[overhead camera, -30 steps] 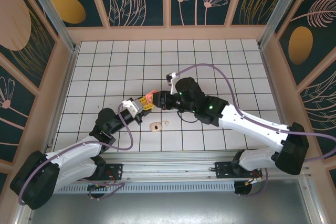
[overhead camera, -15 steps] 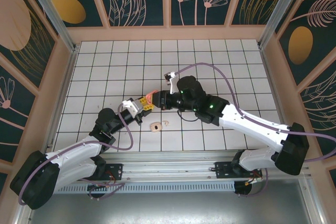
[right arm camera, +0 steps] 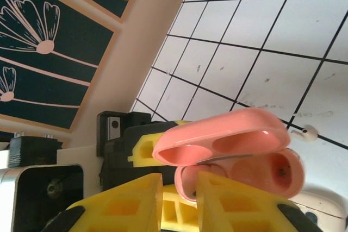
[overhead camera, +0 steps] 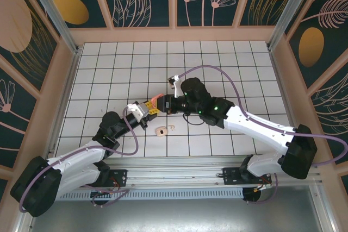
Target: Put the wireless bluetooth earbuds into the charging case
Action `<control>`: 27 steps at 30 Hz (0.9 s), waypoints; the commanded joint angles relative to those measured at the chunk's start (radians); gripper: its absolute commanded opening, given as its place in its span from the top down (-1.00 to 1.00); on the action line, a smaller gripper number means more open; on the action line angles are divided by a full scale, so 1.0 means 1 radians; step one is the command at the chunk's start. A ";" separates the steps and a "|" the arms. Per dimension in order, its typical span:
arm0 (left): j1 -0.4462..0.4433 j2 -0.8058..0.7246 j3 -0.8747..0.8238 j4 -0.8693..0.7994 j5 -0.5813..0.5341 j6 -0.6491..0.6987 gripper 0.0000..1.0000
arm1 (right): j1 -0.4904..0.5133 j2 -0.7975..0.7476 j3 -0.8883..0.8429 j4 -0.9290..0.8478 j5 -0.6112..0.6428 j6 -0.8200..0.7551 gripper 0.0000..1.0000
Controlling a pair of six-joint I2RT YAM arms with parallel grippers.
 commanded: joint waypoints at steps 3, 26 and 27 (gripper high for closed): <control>-0.002 0.008 0.024 0.019 -0.014 -0.047 0.97 | -0.067 -0.036 0.042 -0.117 -0.002 -0.042 0.46; -0.003 0.107 0.018 0.069 -0.038 -0.138 0.97 | -0.387 0.147 0.098 -0.620 0.112 -0.222 0.27; -0.003 0.106 0.017 0.067 -0.040 -0.139 0.97 | -0.388 0.161 0.102 -0.628 0.122 -0.229 0.27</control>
